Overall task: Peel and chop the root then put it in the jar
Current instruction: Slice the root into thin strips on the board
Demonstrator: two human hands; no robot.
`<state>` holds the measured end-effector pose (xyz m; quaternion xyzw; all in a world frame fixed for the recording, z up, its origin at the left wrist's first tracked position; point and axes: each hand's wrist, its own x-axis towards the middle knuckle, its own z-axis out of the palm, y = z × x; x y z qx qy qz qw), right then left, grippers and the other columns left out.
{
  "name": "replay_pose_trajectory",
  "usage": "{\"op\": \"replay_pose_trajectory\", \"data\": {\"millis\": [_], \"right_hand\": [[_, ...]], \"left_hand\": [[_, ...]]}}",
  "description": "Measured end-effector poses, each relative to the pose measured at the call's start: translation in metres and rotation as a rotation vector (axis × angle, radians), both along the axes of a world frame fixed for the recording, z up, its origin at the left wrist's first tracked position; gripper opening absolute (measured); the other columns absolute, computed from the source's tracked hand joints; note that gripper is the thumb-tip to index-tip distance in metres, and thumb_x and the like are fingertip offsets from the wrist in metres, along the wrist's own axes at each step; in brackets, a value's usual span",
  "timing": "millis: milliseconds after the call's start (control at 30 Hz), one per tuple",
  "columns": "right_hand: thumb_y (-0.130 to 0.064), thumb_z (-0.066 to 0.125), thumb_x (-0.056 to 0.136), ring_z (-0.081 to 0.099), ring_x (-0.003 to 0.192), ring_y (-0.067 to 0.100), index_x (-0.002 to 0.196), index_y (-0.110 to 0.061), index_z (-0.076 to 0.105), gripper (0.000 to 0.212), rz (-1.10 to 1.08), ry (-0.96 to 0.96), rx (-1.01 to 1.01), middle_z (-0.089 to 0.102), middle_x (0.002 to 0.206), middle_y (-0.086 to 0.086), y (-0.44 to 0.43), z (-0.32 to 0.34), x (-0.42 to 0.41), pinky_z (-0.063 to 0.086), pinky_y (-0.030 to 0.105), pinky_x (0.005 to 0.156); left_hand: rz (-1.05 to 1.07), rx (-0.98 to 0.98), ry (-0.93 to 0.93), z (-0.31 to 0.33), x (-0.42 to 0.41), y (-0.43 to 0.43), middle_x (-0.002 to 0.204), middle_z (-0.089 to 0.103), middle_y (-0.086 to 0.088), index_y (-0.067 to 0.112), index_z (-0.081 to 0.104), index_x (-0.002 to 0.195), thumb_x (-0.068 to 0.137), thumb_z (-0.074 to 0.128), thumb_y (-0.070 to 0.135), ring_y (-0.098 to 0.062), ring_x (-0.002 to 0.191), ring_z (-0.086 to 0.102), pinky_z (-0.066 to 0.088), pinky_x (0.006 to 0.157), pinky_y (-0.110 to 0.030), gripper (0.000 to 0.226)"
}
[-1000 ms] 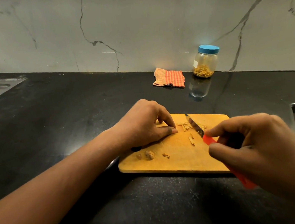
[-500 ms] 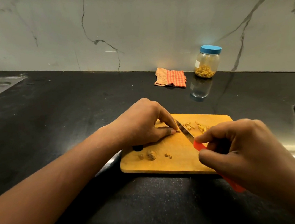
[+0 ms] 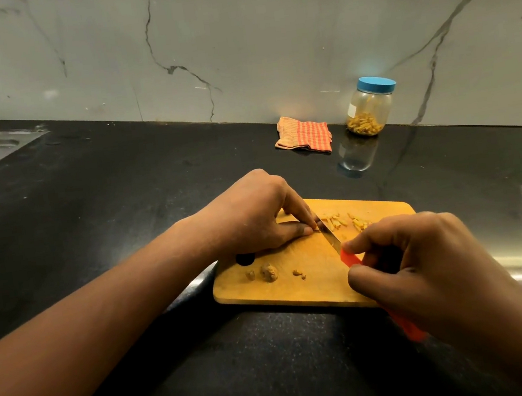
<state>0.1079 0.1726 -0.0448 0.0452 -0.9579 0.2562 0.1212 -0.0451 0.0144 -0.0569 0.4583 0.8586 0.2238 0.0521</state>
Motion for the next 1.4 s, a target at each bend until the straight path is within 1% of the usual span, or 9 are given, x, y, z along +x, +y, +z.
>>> {"op": "replay_pose_trajectory", "data": {"millis": [133,200,400,533,667,867,1100,1267,1400], "right_hand": [[-0.032,0.067,0.071,0.058,0.079,0.001,0.092,-0.023,0.074,0.024,0.014,0.0,0.008,0.061,0.065,-0.006,-0.001,-0.001,-0.004,0.049,0.016,0.068],[-0.03,0.068,0.074,0.056,0.079,0.002,0.093,-0.024,0.073,0.02,0.018,0.004,0.024,0.06,0.066,-0.006,-0.001,-0.001,-0.007,0.048,0.016,0.068],[-0.032,0.068,0.077,0.055,0.066,0.005,0.093,-0.025,0.072,0.018,-0.008,0.022,0.096,0.057,0.064,-0.009,-0.004,-0.001,-0.014,0.044,0.014,0.058],[-0.031,0.071,0.074,0.056,0.073,-0.001,0.09,-0.024,0.074,0.018,-0.003,0.005,0.075,0.058,0.062,-0.009,0.0,0.004,-0.005,0.045,0.012,0.059],[-0.028,0.073,0.069,0.058,0.074,-0.005,0.084,-0.023,0.075,0.015,-0.02,0.011,0.058,0.06,0.057,-0.011,0.003,0.008,0.006,0.042,0.005,0.056],[-0.03,0.069,0.069,0.062,0.065,0.003,0.087,-0.021,0.075,0.021,-0.033,0.022,0.024,0.063,0.058,-0.008,0.0,0.005,0.004,0.049,0.012,0.058],[-0.034,0.067,0.07,0.06,0.068,0.001,0.092,-0.022,0.075,0.026,-0.039,0.019,0.009,0.062,0.062,-0.01,-0.003,0.0,0.0,0.047,0.011,0.055],[-0.036,0.066,0.07,0.06,0.074,-0.003,0.094,-0.022,0.074,0.028,-0.042,0.017,-0.009,0.062,0.064,-0.013,-0.004,0.0,0.0,0.046,0.008,0.056],[-0.035,0.067,0.071,0.059,0.073,-0.004,0.095,-0.022,0.074,0.028,-0.042,0.02,-0.006,0.061,0.064,-0.014,-0.004,0.0,-0.001,0.044,0.007,0.054]], "left_hand": [[-0.011,0.003,0.022,-0.001,-0.002,0.001,0.114,0.069,0.016,0.031,0.074,0.109,0.09,0.067,0.029,-0.004,0.102,0.059,0.039,0.081,-0.007,0.021],[-0.02,-0.001,0.036,-0.002,-0.003,0.001,0.114,0.069,0.017,0.031,0.074,0.11,0.09,0.067,0.03,-0.002,0.097,0.058,0.037,0.076,-0.006,0.021],[-0.093,-0.099,0.063,0.005,-0.004,-0.006,0.12,0.065,0.023,0.034,0.069,0.119,0.092,0.063,0.033,0.004,0.101,0.054,0.033,0.074,0.001,0.027],[-0.1,-0.118,0.041,0.007,-0.006,-0.007,0.123,0.064,0.021,0.034,0.068,0.121,0.093,0.06,0.035,0.0,0.11,0.056,0.034,0.077,-0.001,0.029],[-0.1,-0.107,0.013,0.006,-0.007,-0.009,0.121,0.065,0.022,0.034,0.068,0.12,0.093,0.06,0.037,0.0,0.109,0.058,0.038,0.08,-0.004,0.028],[-0.097,-0.127,0.003,0.007,-0.006,-0.008,0.122,0.065,0.021,0.033,0.068,0.121,0.093,0.06,0.036,-0.003,0.109,0.058,0.041,0.086,-0.009,0.029],[-0.106,-0.134,0.027,0.007,-0.005,-0.007,0.123,0.065,0.021,0.031,0.068,0.121,0.094,0.059,0.037,-0.004,0.109,0.06,0.044,0.087,-0.011,0.029],[-0.097,-0.13,0.025,0.007,-0.005,-0.006,0.124,0.065,0.019,0.031,0.067,0.122,0.094,0.059,0.036,-0.004,0.108,0.06,0.036,0.078,-0.004,0.029],[-0.098,-0.142,0.027,0.008,-0.004,-0.005,0.124,0.065,0.019,0.03,0.067,0.122,0.094,0.059,0.036,-0.007,0.106,0.062,0.041,0.083,-0.008,0.03]]}}
